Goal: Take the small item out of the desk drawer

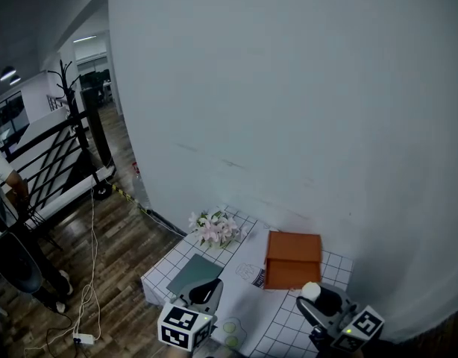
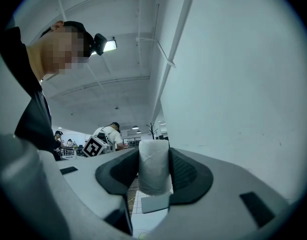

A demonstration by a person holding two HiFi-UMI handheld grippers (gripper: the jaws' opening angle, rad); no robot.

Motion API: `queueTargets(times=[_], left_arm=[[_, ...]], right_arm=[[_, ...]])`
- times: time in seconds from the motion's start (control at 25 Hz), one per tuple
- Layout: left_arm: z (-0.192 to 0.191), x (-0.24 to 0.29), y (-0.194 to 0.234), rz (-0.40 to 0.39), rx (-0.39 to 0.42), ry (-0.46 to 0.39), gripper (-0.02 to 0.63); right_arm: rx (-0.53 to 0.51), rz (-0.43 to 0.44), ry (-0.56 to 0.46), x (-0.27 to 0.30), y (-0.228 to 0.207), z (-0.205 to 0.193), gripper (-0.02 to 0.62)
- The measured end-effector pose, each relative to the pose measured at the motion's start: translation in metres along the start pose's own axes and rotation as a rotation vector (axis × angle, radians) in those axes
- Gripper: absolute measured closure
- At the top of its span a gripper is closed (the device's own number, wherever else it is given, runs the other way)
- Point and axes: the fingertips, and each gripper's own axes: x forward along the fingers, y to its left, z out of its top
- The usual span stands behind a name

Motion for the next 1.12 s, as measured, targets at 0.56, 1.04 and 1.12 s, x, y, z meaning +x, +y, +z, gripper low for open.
queueTargets(times=[0.56,1.04,1.12], left_arm=[[0.002,0.003,-0.007,-0.011,0.001,0.003,0.595],[-0.005,-0.002,-0.011,-0.012,0.000,0.016,0.595],[-0.007,-0.005,-0.010,-0.009,0.000,0.018,0.595]], right_arm=[[0.010,-0.018,0.009,-0.007,-0.006,-0.006,0.420],[0.036,-0.024,0.012,-0.012,-0.004,-0.010,0.420],[0.044,-0.025,0.010,-0.012,-0.003,-0.011,0.420]])
